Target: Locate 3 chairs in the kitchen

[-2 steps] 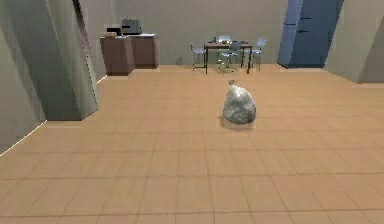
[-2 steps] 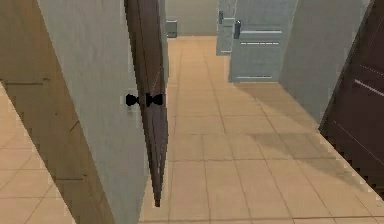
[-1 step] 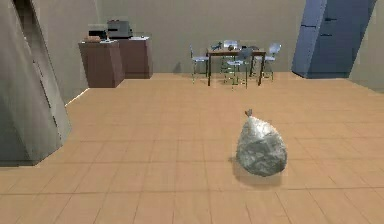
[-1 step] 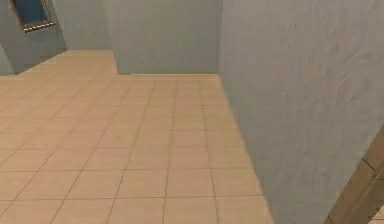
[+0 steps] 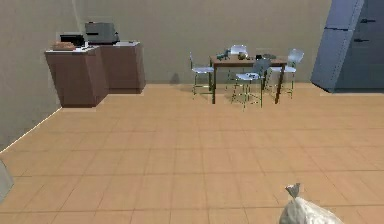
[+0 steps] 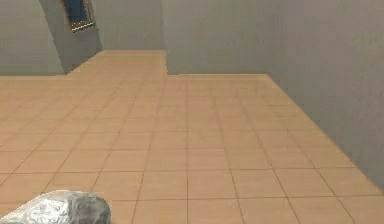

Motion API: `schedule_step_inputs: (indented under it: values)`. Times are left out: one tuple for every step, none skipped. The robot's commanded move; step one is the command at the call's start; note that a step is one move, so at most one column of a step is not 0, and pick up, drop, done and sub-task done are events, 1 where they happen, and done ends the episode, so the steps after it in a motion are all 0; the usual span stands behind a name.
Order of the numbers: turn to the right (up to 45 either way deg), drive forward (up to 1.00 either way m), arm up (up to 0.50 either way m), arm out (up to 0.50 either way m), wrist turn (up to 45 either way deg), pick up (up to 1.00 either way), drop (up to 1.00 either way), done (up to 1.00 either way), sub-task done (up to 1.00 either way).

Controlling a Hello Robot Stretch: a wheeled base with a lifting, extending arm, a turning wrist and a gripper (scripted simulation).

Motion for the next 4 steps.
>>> schedule_step_inputs:
  values:
    - [0.0,1.00,0.00,0.00,0.0,0.00,0.00,0.00,0.00]
    - [24.0,0.00,0.00,0.00,0.0,0.00,0.00,0.00,0.00]
    - [0.0,0.05,0.00,0.00,0.0,0.00,0.00,0.00,0.00]
    - [-3.0,0.00,0.00,0.00,0.0,0.00,0.00,0.00,0.00]
